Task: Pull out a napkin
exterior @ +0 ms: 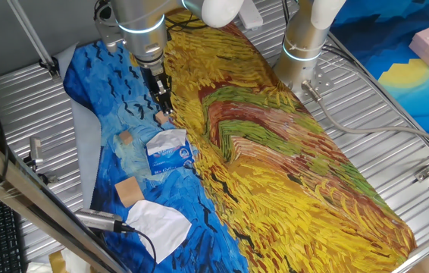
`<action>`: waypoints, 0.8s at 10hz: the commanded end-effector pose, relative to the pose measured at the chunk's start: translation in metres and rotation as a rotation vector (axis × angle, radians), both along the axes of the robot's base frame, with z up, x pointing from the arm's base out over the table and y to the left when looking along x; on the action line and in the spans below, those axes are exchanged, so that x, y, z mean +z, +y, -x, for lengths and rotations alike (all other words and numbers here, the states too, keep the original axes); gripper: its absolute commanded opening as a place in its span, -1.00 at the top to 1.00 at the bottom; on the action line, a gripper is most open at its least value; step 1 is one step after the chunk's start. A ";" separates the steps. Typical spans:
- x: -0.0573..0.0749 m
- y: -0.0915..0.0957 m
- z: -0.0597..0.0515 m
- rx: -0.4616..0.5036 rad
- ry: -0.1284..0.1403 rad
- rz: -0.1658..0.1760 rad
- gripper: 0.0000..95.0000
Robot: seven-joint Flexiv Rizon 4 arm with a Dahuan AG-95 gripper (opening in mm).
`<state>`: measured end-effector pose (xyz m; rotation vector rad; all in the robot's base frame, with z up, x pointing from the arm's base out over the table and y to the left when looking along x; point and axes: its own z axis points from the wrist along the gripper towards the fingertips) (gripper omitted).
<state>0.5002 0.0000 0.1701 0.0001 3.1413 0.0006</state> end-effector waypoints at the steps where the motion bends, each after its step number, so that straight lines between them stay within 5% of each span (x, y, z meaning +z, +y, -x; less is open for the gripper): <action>1: 0.000 0.000 0.000 0.005 -0.327 -0.009 1.00; 8: 0.001 0.000 0.000 0.012 -0.319 -0.004 1.00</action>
